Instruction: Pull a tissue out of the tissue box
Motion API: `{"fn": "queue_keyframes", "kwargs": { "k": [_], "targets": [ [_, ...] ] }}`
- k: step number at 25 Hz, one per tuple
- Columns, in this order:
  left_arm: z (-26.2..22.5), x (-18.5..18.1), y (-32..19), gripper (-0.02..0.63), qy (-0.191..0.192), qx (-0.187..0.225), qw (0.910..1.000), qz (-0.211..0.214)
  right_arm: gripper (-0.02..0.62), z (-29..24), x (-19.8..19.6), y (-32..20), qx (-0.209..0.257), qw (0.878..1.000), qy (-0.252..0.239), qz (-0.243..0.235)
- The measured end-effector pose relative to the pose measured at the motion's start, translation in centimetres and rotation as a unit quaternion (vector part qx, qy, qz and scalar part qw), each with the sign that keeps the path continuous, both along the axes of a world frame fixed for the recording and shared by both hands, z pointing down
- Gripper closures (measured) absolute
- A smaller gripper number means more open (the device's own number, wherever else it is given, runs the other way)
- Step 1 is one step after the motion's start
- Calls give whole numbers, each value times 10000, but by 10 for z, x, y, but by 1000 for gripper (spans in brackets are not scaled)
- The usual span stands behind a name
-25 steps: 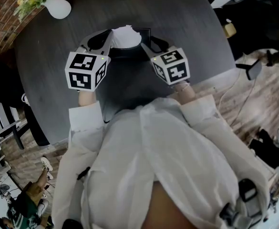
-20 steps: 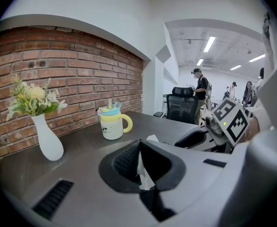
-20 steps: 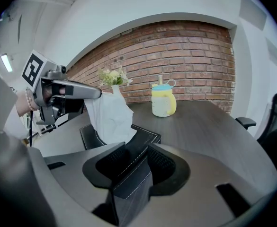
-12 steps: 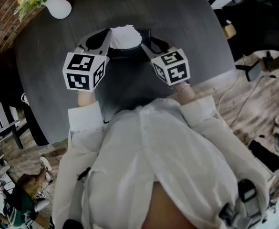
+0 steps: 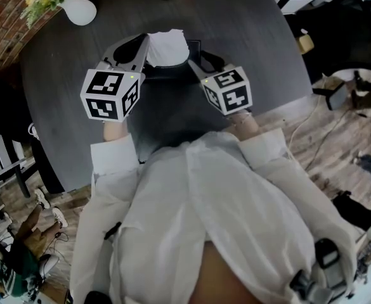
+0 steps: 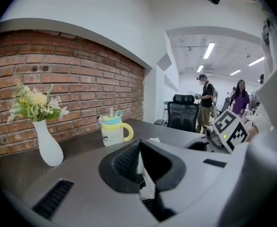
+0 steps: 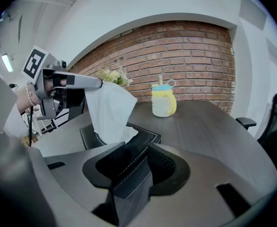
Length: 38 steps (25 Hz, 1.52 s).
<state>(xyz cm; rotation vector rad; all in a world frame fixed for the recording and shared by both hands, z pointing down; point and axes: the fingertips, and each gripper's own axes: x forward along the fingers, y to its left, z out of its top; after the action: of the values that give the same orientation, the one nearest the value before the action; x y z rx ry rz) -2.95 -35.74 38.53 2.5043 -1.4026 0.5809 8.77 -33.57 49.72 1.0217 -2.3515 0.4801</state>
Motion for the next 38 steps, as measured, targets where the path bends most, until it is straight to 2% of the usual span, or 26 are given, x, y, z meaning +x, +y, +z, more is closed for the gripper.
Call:
{"fn": "queue_keyframes", "kwargs": {
  "k": [14, 19, 24, 38],
  "targets": [
    [-10, 0, -1, 601, 142, 159, 9998, -50, 465, 1, 0, -1, -4, 10000, 8, 21],
    [-36, -8, -7, 601, 445, 479, 9977, -169, 463, -1, 0, -1, 3, 10000, 12, 20],
    [-42, -13, -9, 601, 362, 471, 9982, -126, 464, -1, -1, -1, -2, 10000, 19, 32],
    [-62, -35, 2, 601, 562, 846, 9932, -573, 464, -1, 0, 0, -26, 9999, -35, 95]
  ]
}}
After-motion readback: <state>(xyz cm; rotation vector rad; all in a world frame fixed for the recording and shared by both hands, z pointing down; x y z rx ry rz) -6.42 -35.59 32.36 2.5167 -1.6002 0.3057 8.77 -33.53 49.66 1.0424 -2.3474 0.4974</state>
